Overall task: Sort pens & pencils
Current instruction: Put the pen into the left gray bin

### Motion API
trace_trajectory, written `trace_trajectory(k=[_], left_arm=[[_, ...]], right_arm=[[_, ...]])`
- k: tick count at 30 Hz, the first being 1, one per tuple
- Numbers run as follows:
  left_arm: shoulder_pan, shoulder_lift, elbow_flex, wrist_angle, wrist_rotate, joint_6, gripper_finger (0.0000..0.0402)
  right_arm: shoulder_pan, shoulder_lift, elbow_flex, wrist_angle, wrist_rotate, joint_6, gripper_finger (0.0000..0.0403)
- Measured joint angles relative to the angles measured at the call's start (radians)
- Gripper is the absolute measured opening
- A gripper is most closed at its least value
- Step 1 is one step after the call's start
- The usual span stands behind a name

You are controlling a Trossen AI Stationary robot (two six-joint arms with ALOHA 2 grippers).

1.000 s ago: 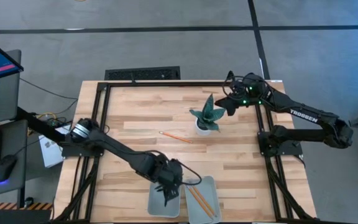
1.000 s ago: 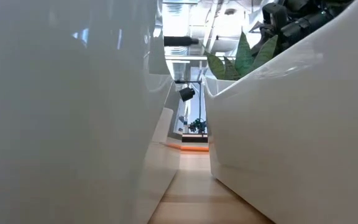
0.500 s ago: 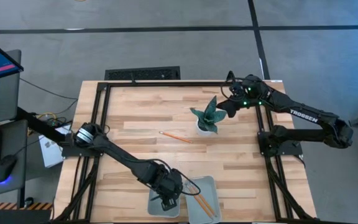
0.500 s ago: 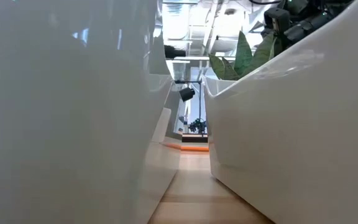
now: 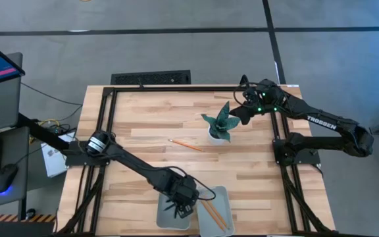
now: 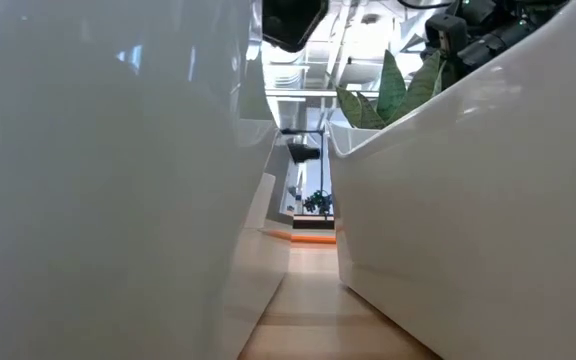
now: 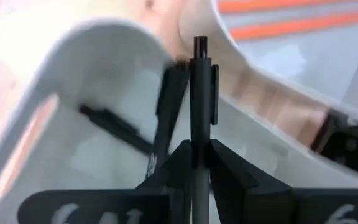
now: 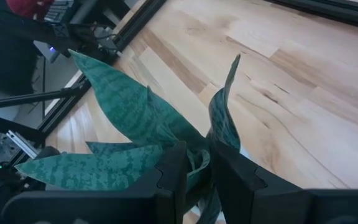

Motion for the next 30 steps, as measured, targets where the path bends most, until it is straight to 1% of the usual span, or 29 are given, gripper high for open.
trace_trajectory(k=[3,7,12,16,30], left_arm=[[0.013,0.002,0.000,-0.010,-0.020,-0.047,0.0030],[0.027,0.002,0.000,-0.013,-0.005,-0.104,0.0030],[0.027,0.002,0.000,-0.013,-0.005,-0.124,0.0030],[0.012,0.002,0.000,-0.011,-0.010,-0.175,0.0030],[-0.033,0.002,-0.002,-0.010,-0.092,-0.289,0.0030]], right_arm=[[0.000,0.000,0.000,-0.007,0.000,0.000,0.0098],[0.000,0.000,0.000,-0.008,0.000,0.000,0.0098],[0.000,0.000,0.000,-0.011,0.000,-0.001,0.0098],[0.000,0.000,0.000,-0.011,0.000,-0.002,0.0098],[0.000,0.000,0.000,-0.011,0.000,-0.001,0.0098]])
